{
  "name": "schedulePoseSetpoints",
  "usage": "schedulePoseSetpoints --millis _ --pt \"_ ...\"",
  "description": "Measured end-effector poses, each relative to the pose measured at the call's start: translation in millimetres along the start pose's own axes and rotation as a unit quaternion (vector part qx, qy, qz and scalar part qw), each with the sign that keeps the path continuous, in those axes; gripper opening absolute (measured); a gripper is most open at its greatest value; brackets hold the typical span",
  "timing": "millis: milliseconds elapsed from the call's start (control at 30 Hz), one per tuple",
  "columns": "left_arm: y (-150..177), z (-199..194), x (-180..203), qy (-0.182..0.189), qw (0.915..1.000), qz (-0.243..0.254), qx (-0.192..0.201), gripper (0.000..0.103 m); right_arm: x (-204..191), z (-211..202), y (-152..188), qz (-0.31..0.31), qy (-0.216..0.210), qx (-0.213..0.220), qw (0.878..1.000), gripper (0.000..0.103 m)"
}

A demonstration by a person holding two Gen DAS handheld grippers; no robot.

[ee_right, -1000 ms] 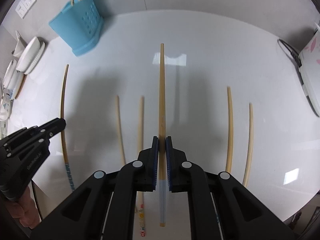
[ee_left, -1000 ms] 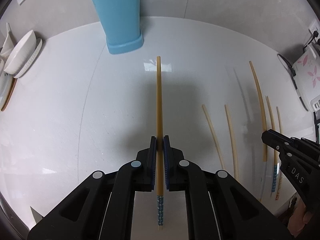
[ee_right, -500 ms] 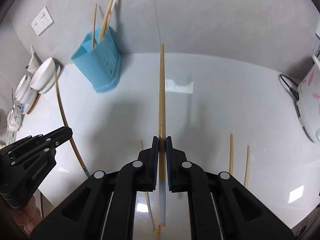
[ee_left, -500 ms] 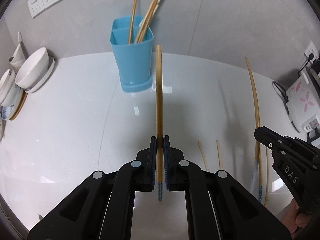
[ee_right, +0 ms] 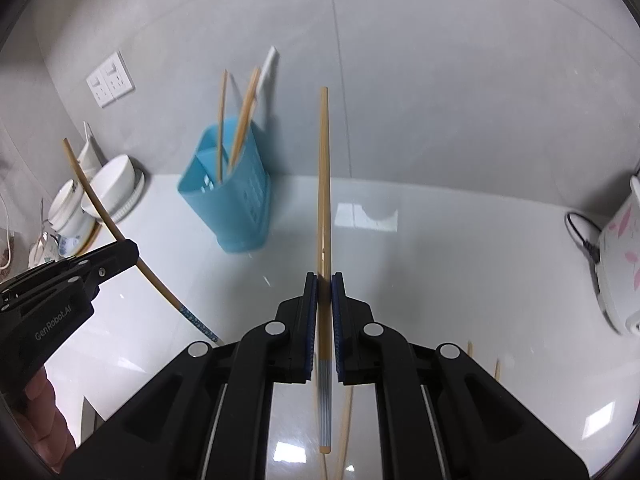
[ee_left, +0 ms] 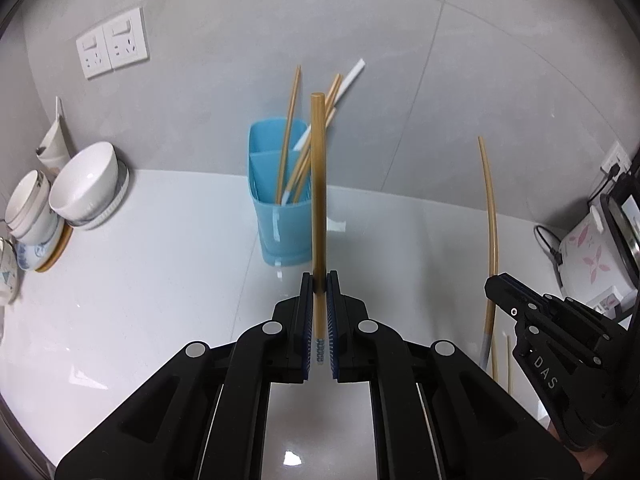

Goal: Organize utensils
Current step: 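Lift both held chopsticks and carry them to the blue utensil holder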

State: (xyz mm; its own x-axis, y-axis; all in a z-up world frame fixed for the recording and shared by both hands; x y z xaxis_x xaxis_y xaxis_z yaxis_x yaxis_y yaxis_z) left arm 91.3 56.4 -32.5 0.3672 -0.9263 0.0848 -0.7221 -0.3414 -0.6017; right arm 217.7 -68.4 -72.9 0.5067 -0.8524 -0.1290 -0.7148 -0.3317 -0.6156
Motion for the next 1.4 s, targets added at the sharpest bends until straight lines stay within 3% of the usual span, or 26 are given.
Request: schedulePoseSetpoints --millis 800,1067,1400 --pt "-132.5 -51.8 -35.6 0.004 0.996 -0.026 0.085 0.006 -48.8 -19.9 -104.8 -0.017 -0.024 0.089 0.996 0.007" --pt "-156.8 -11.1 -44.3 0.003 0.9973 -0.017 0.071 0.006 -57.4 -6.9 -122.0 -0.012 -0.027 0.097 0.995 0.007" --pt "-151.0 56.0 -49.6 0.005 0.9997 -0.003 0.022 0.006 -54.3 17.9 -121.2 -0.001 -0.029 0.081 0.996 0.007"
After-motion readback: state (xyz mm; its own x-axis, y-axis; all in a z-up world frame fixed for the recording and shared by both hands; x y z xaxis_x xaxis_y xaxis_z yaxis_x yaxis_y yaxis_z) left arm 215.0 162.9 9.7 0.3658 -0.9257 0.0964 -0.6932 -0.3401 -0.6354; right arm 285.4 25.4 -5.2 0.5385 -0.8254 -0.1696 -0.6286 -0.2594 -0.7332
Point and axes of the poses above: each gripper's, at about its wrist camera, not at the fingertips, and z roughly the way its jaws point, x to its right, y to its underside, the point moved 9 cm from there along z, roughly the way its jaws point, and after that the axes turned 1 degree about x, right-handed, at the moved point
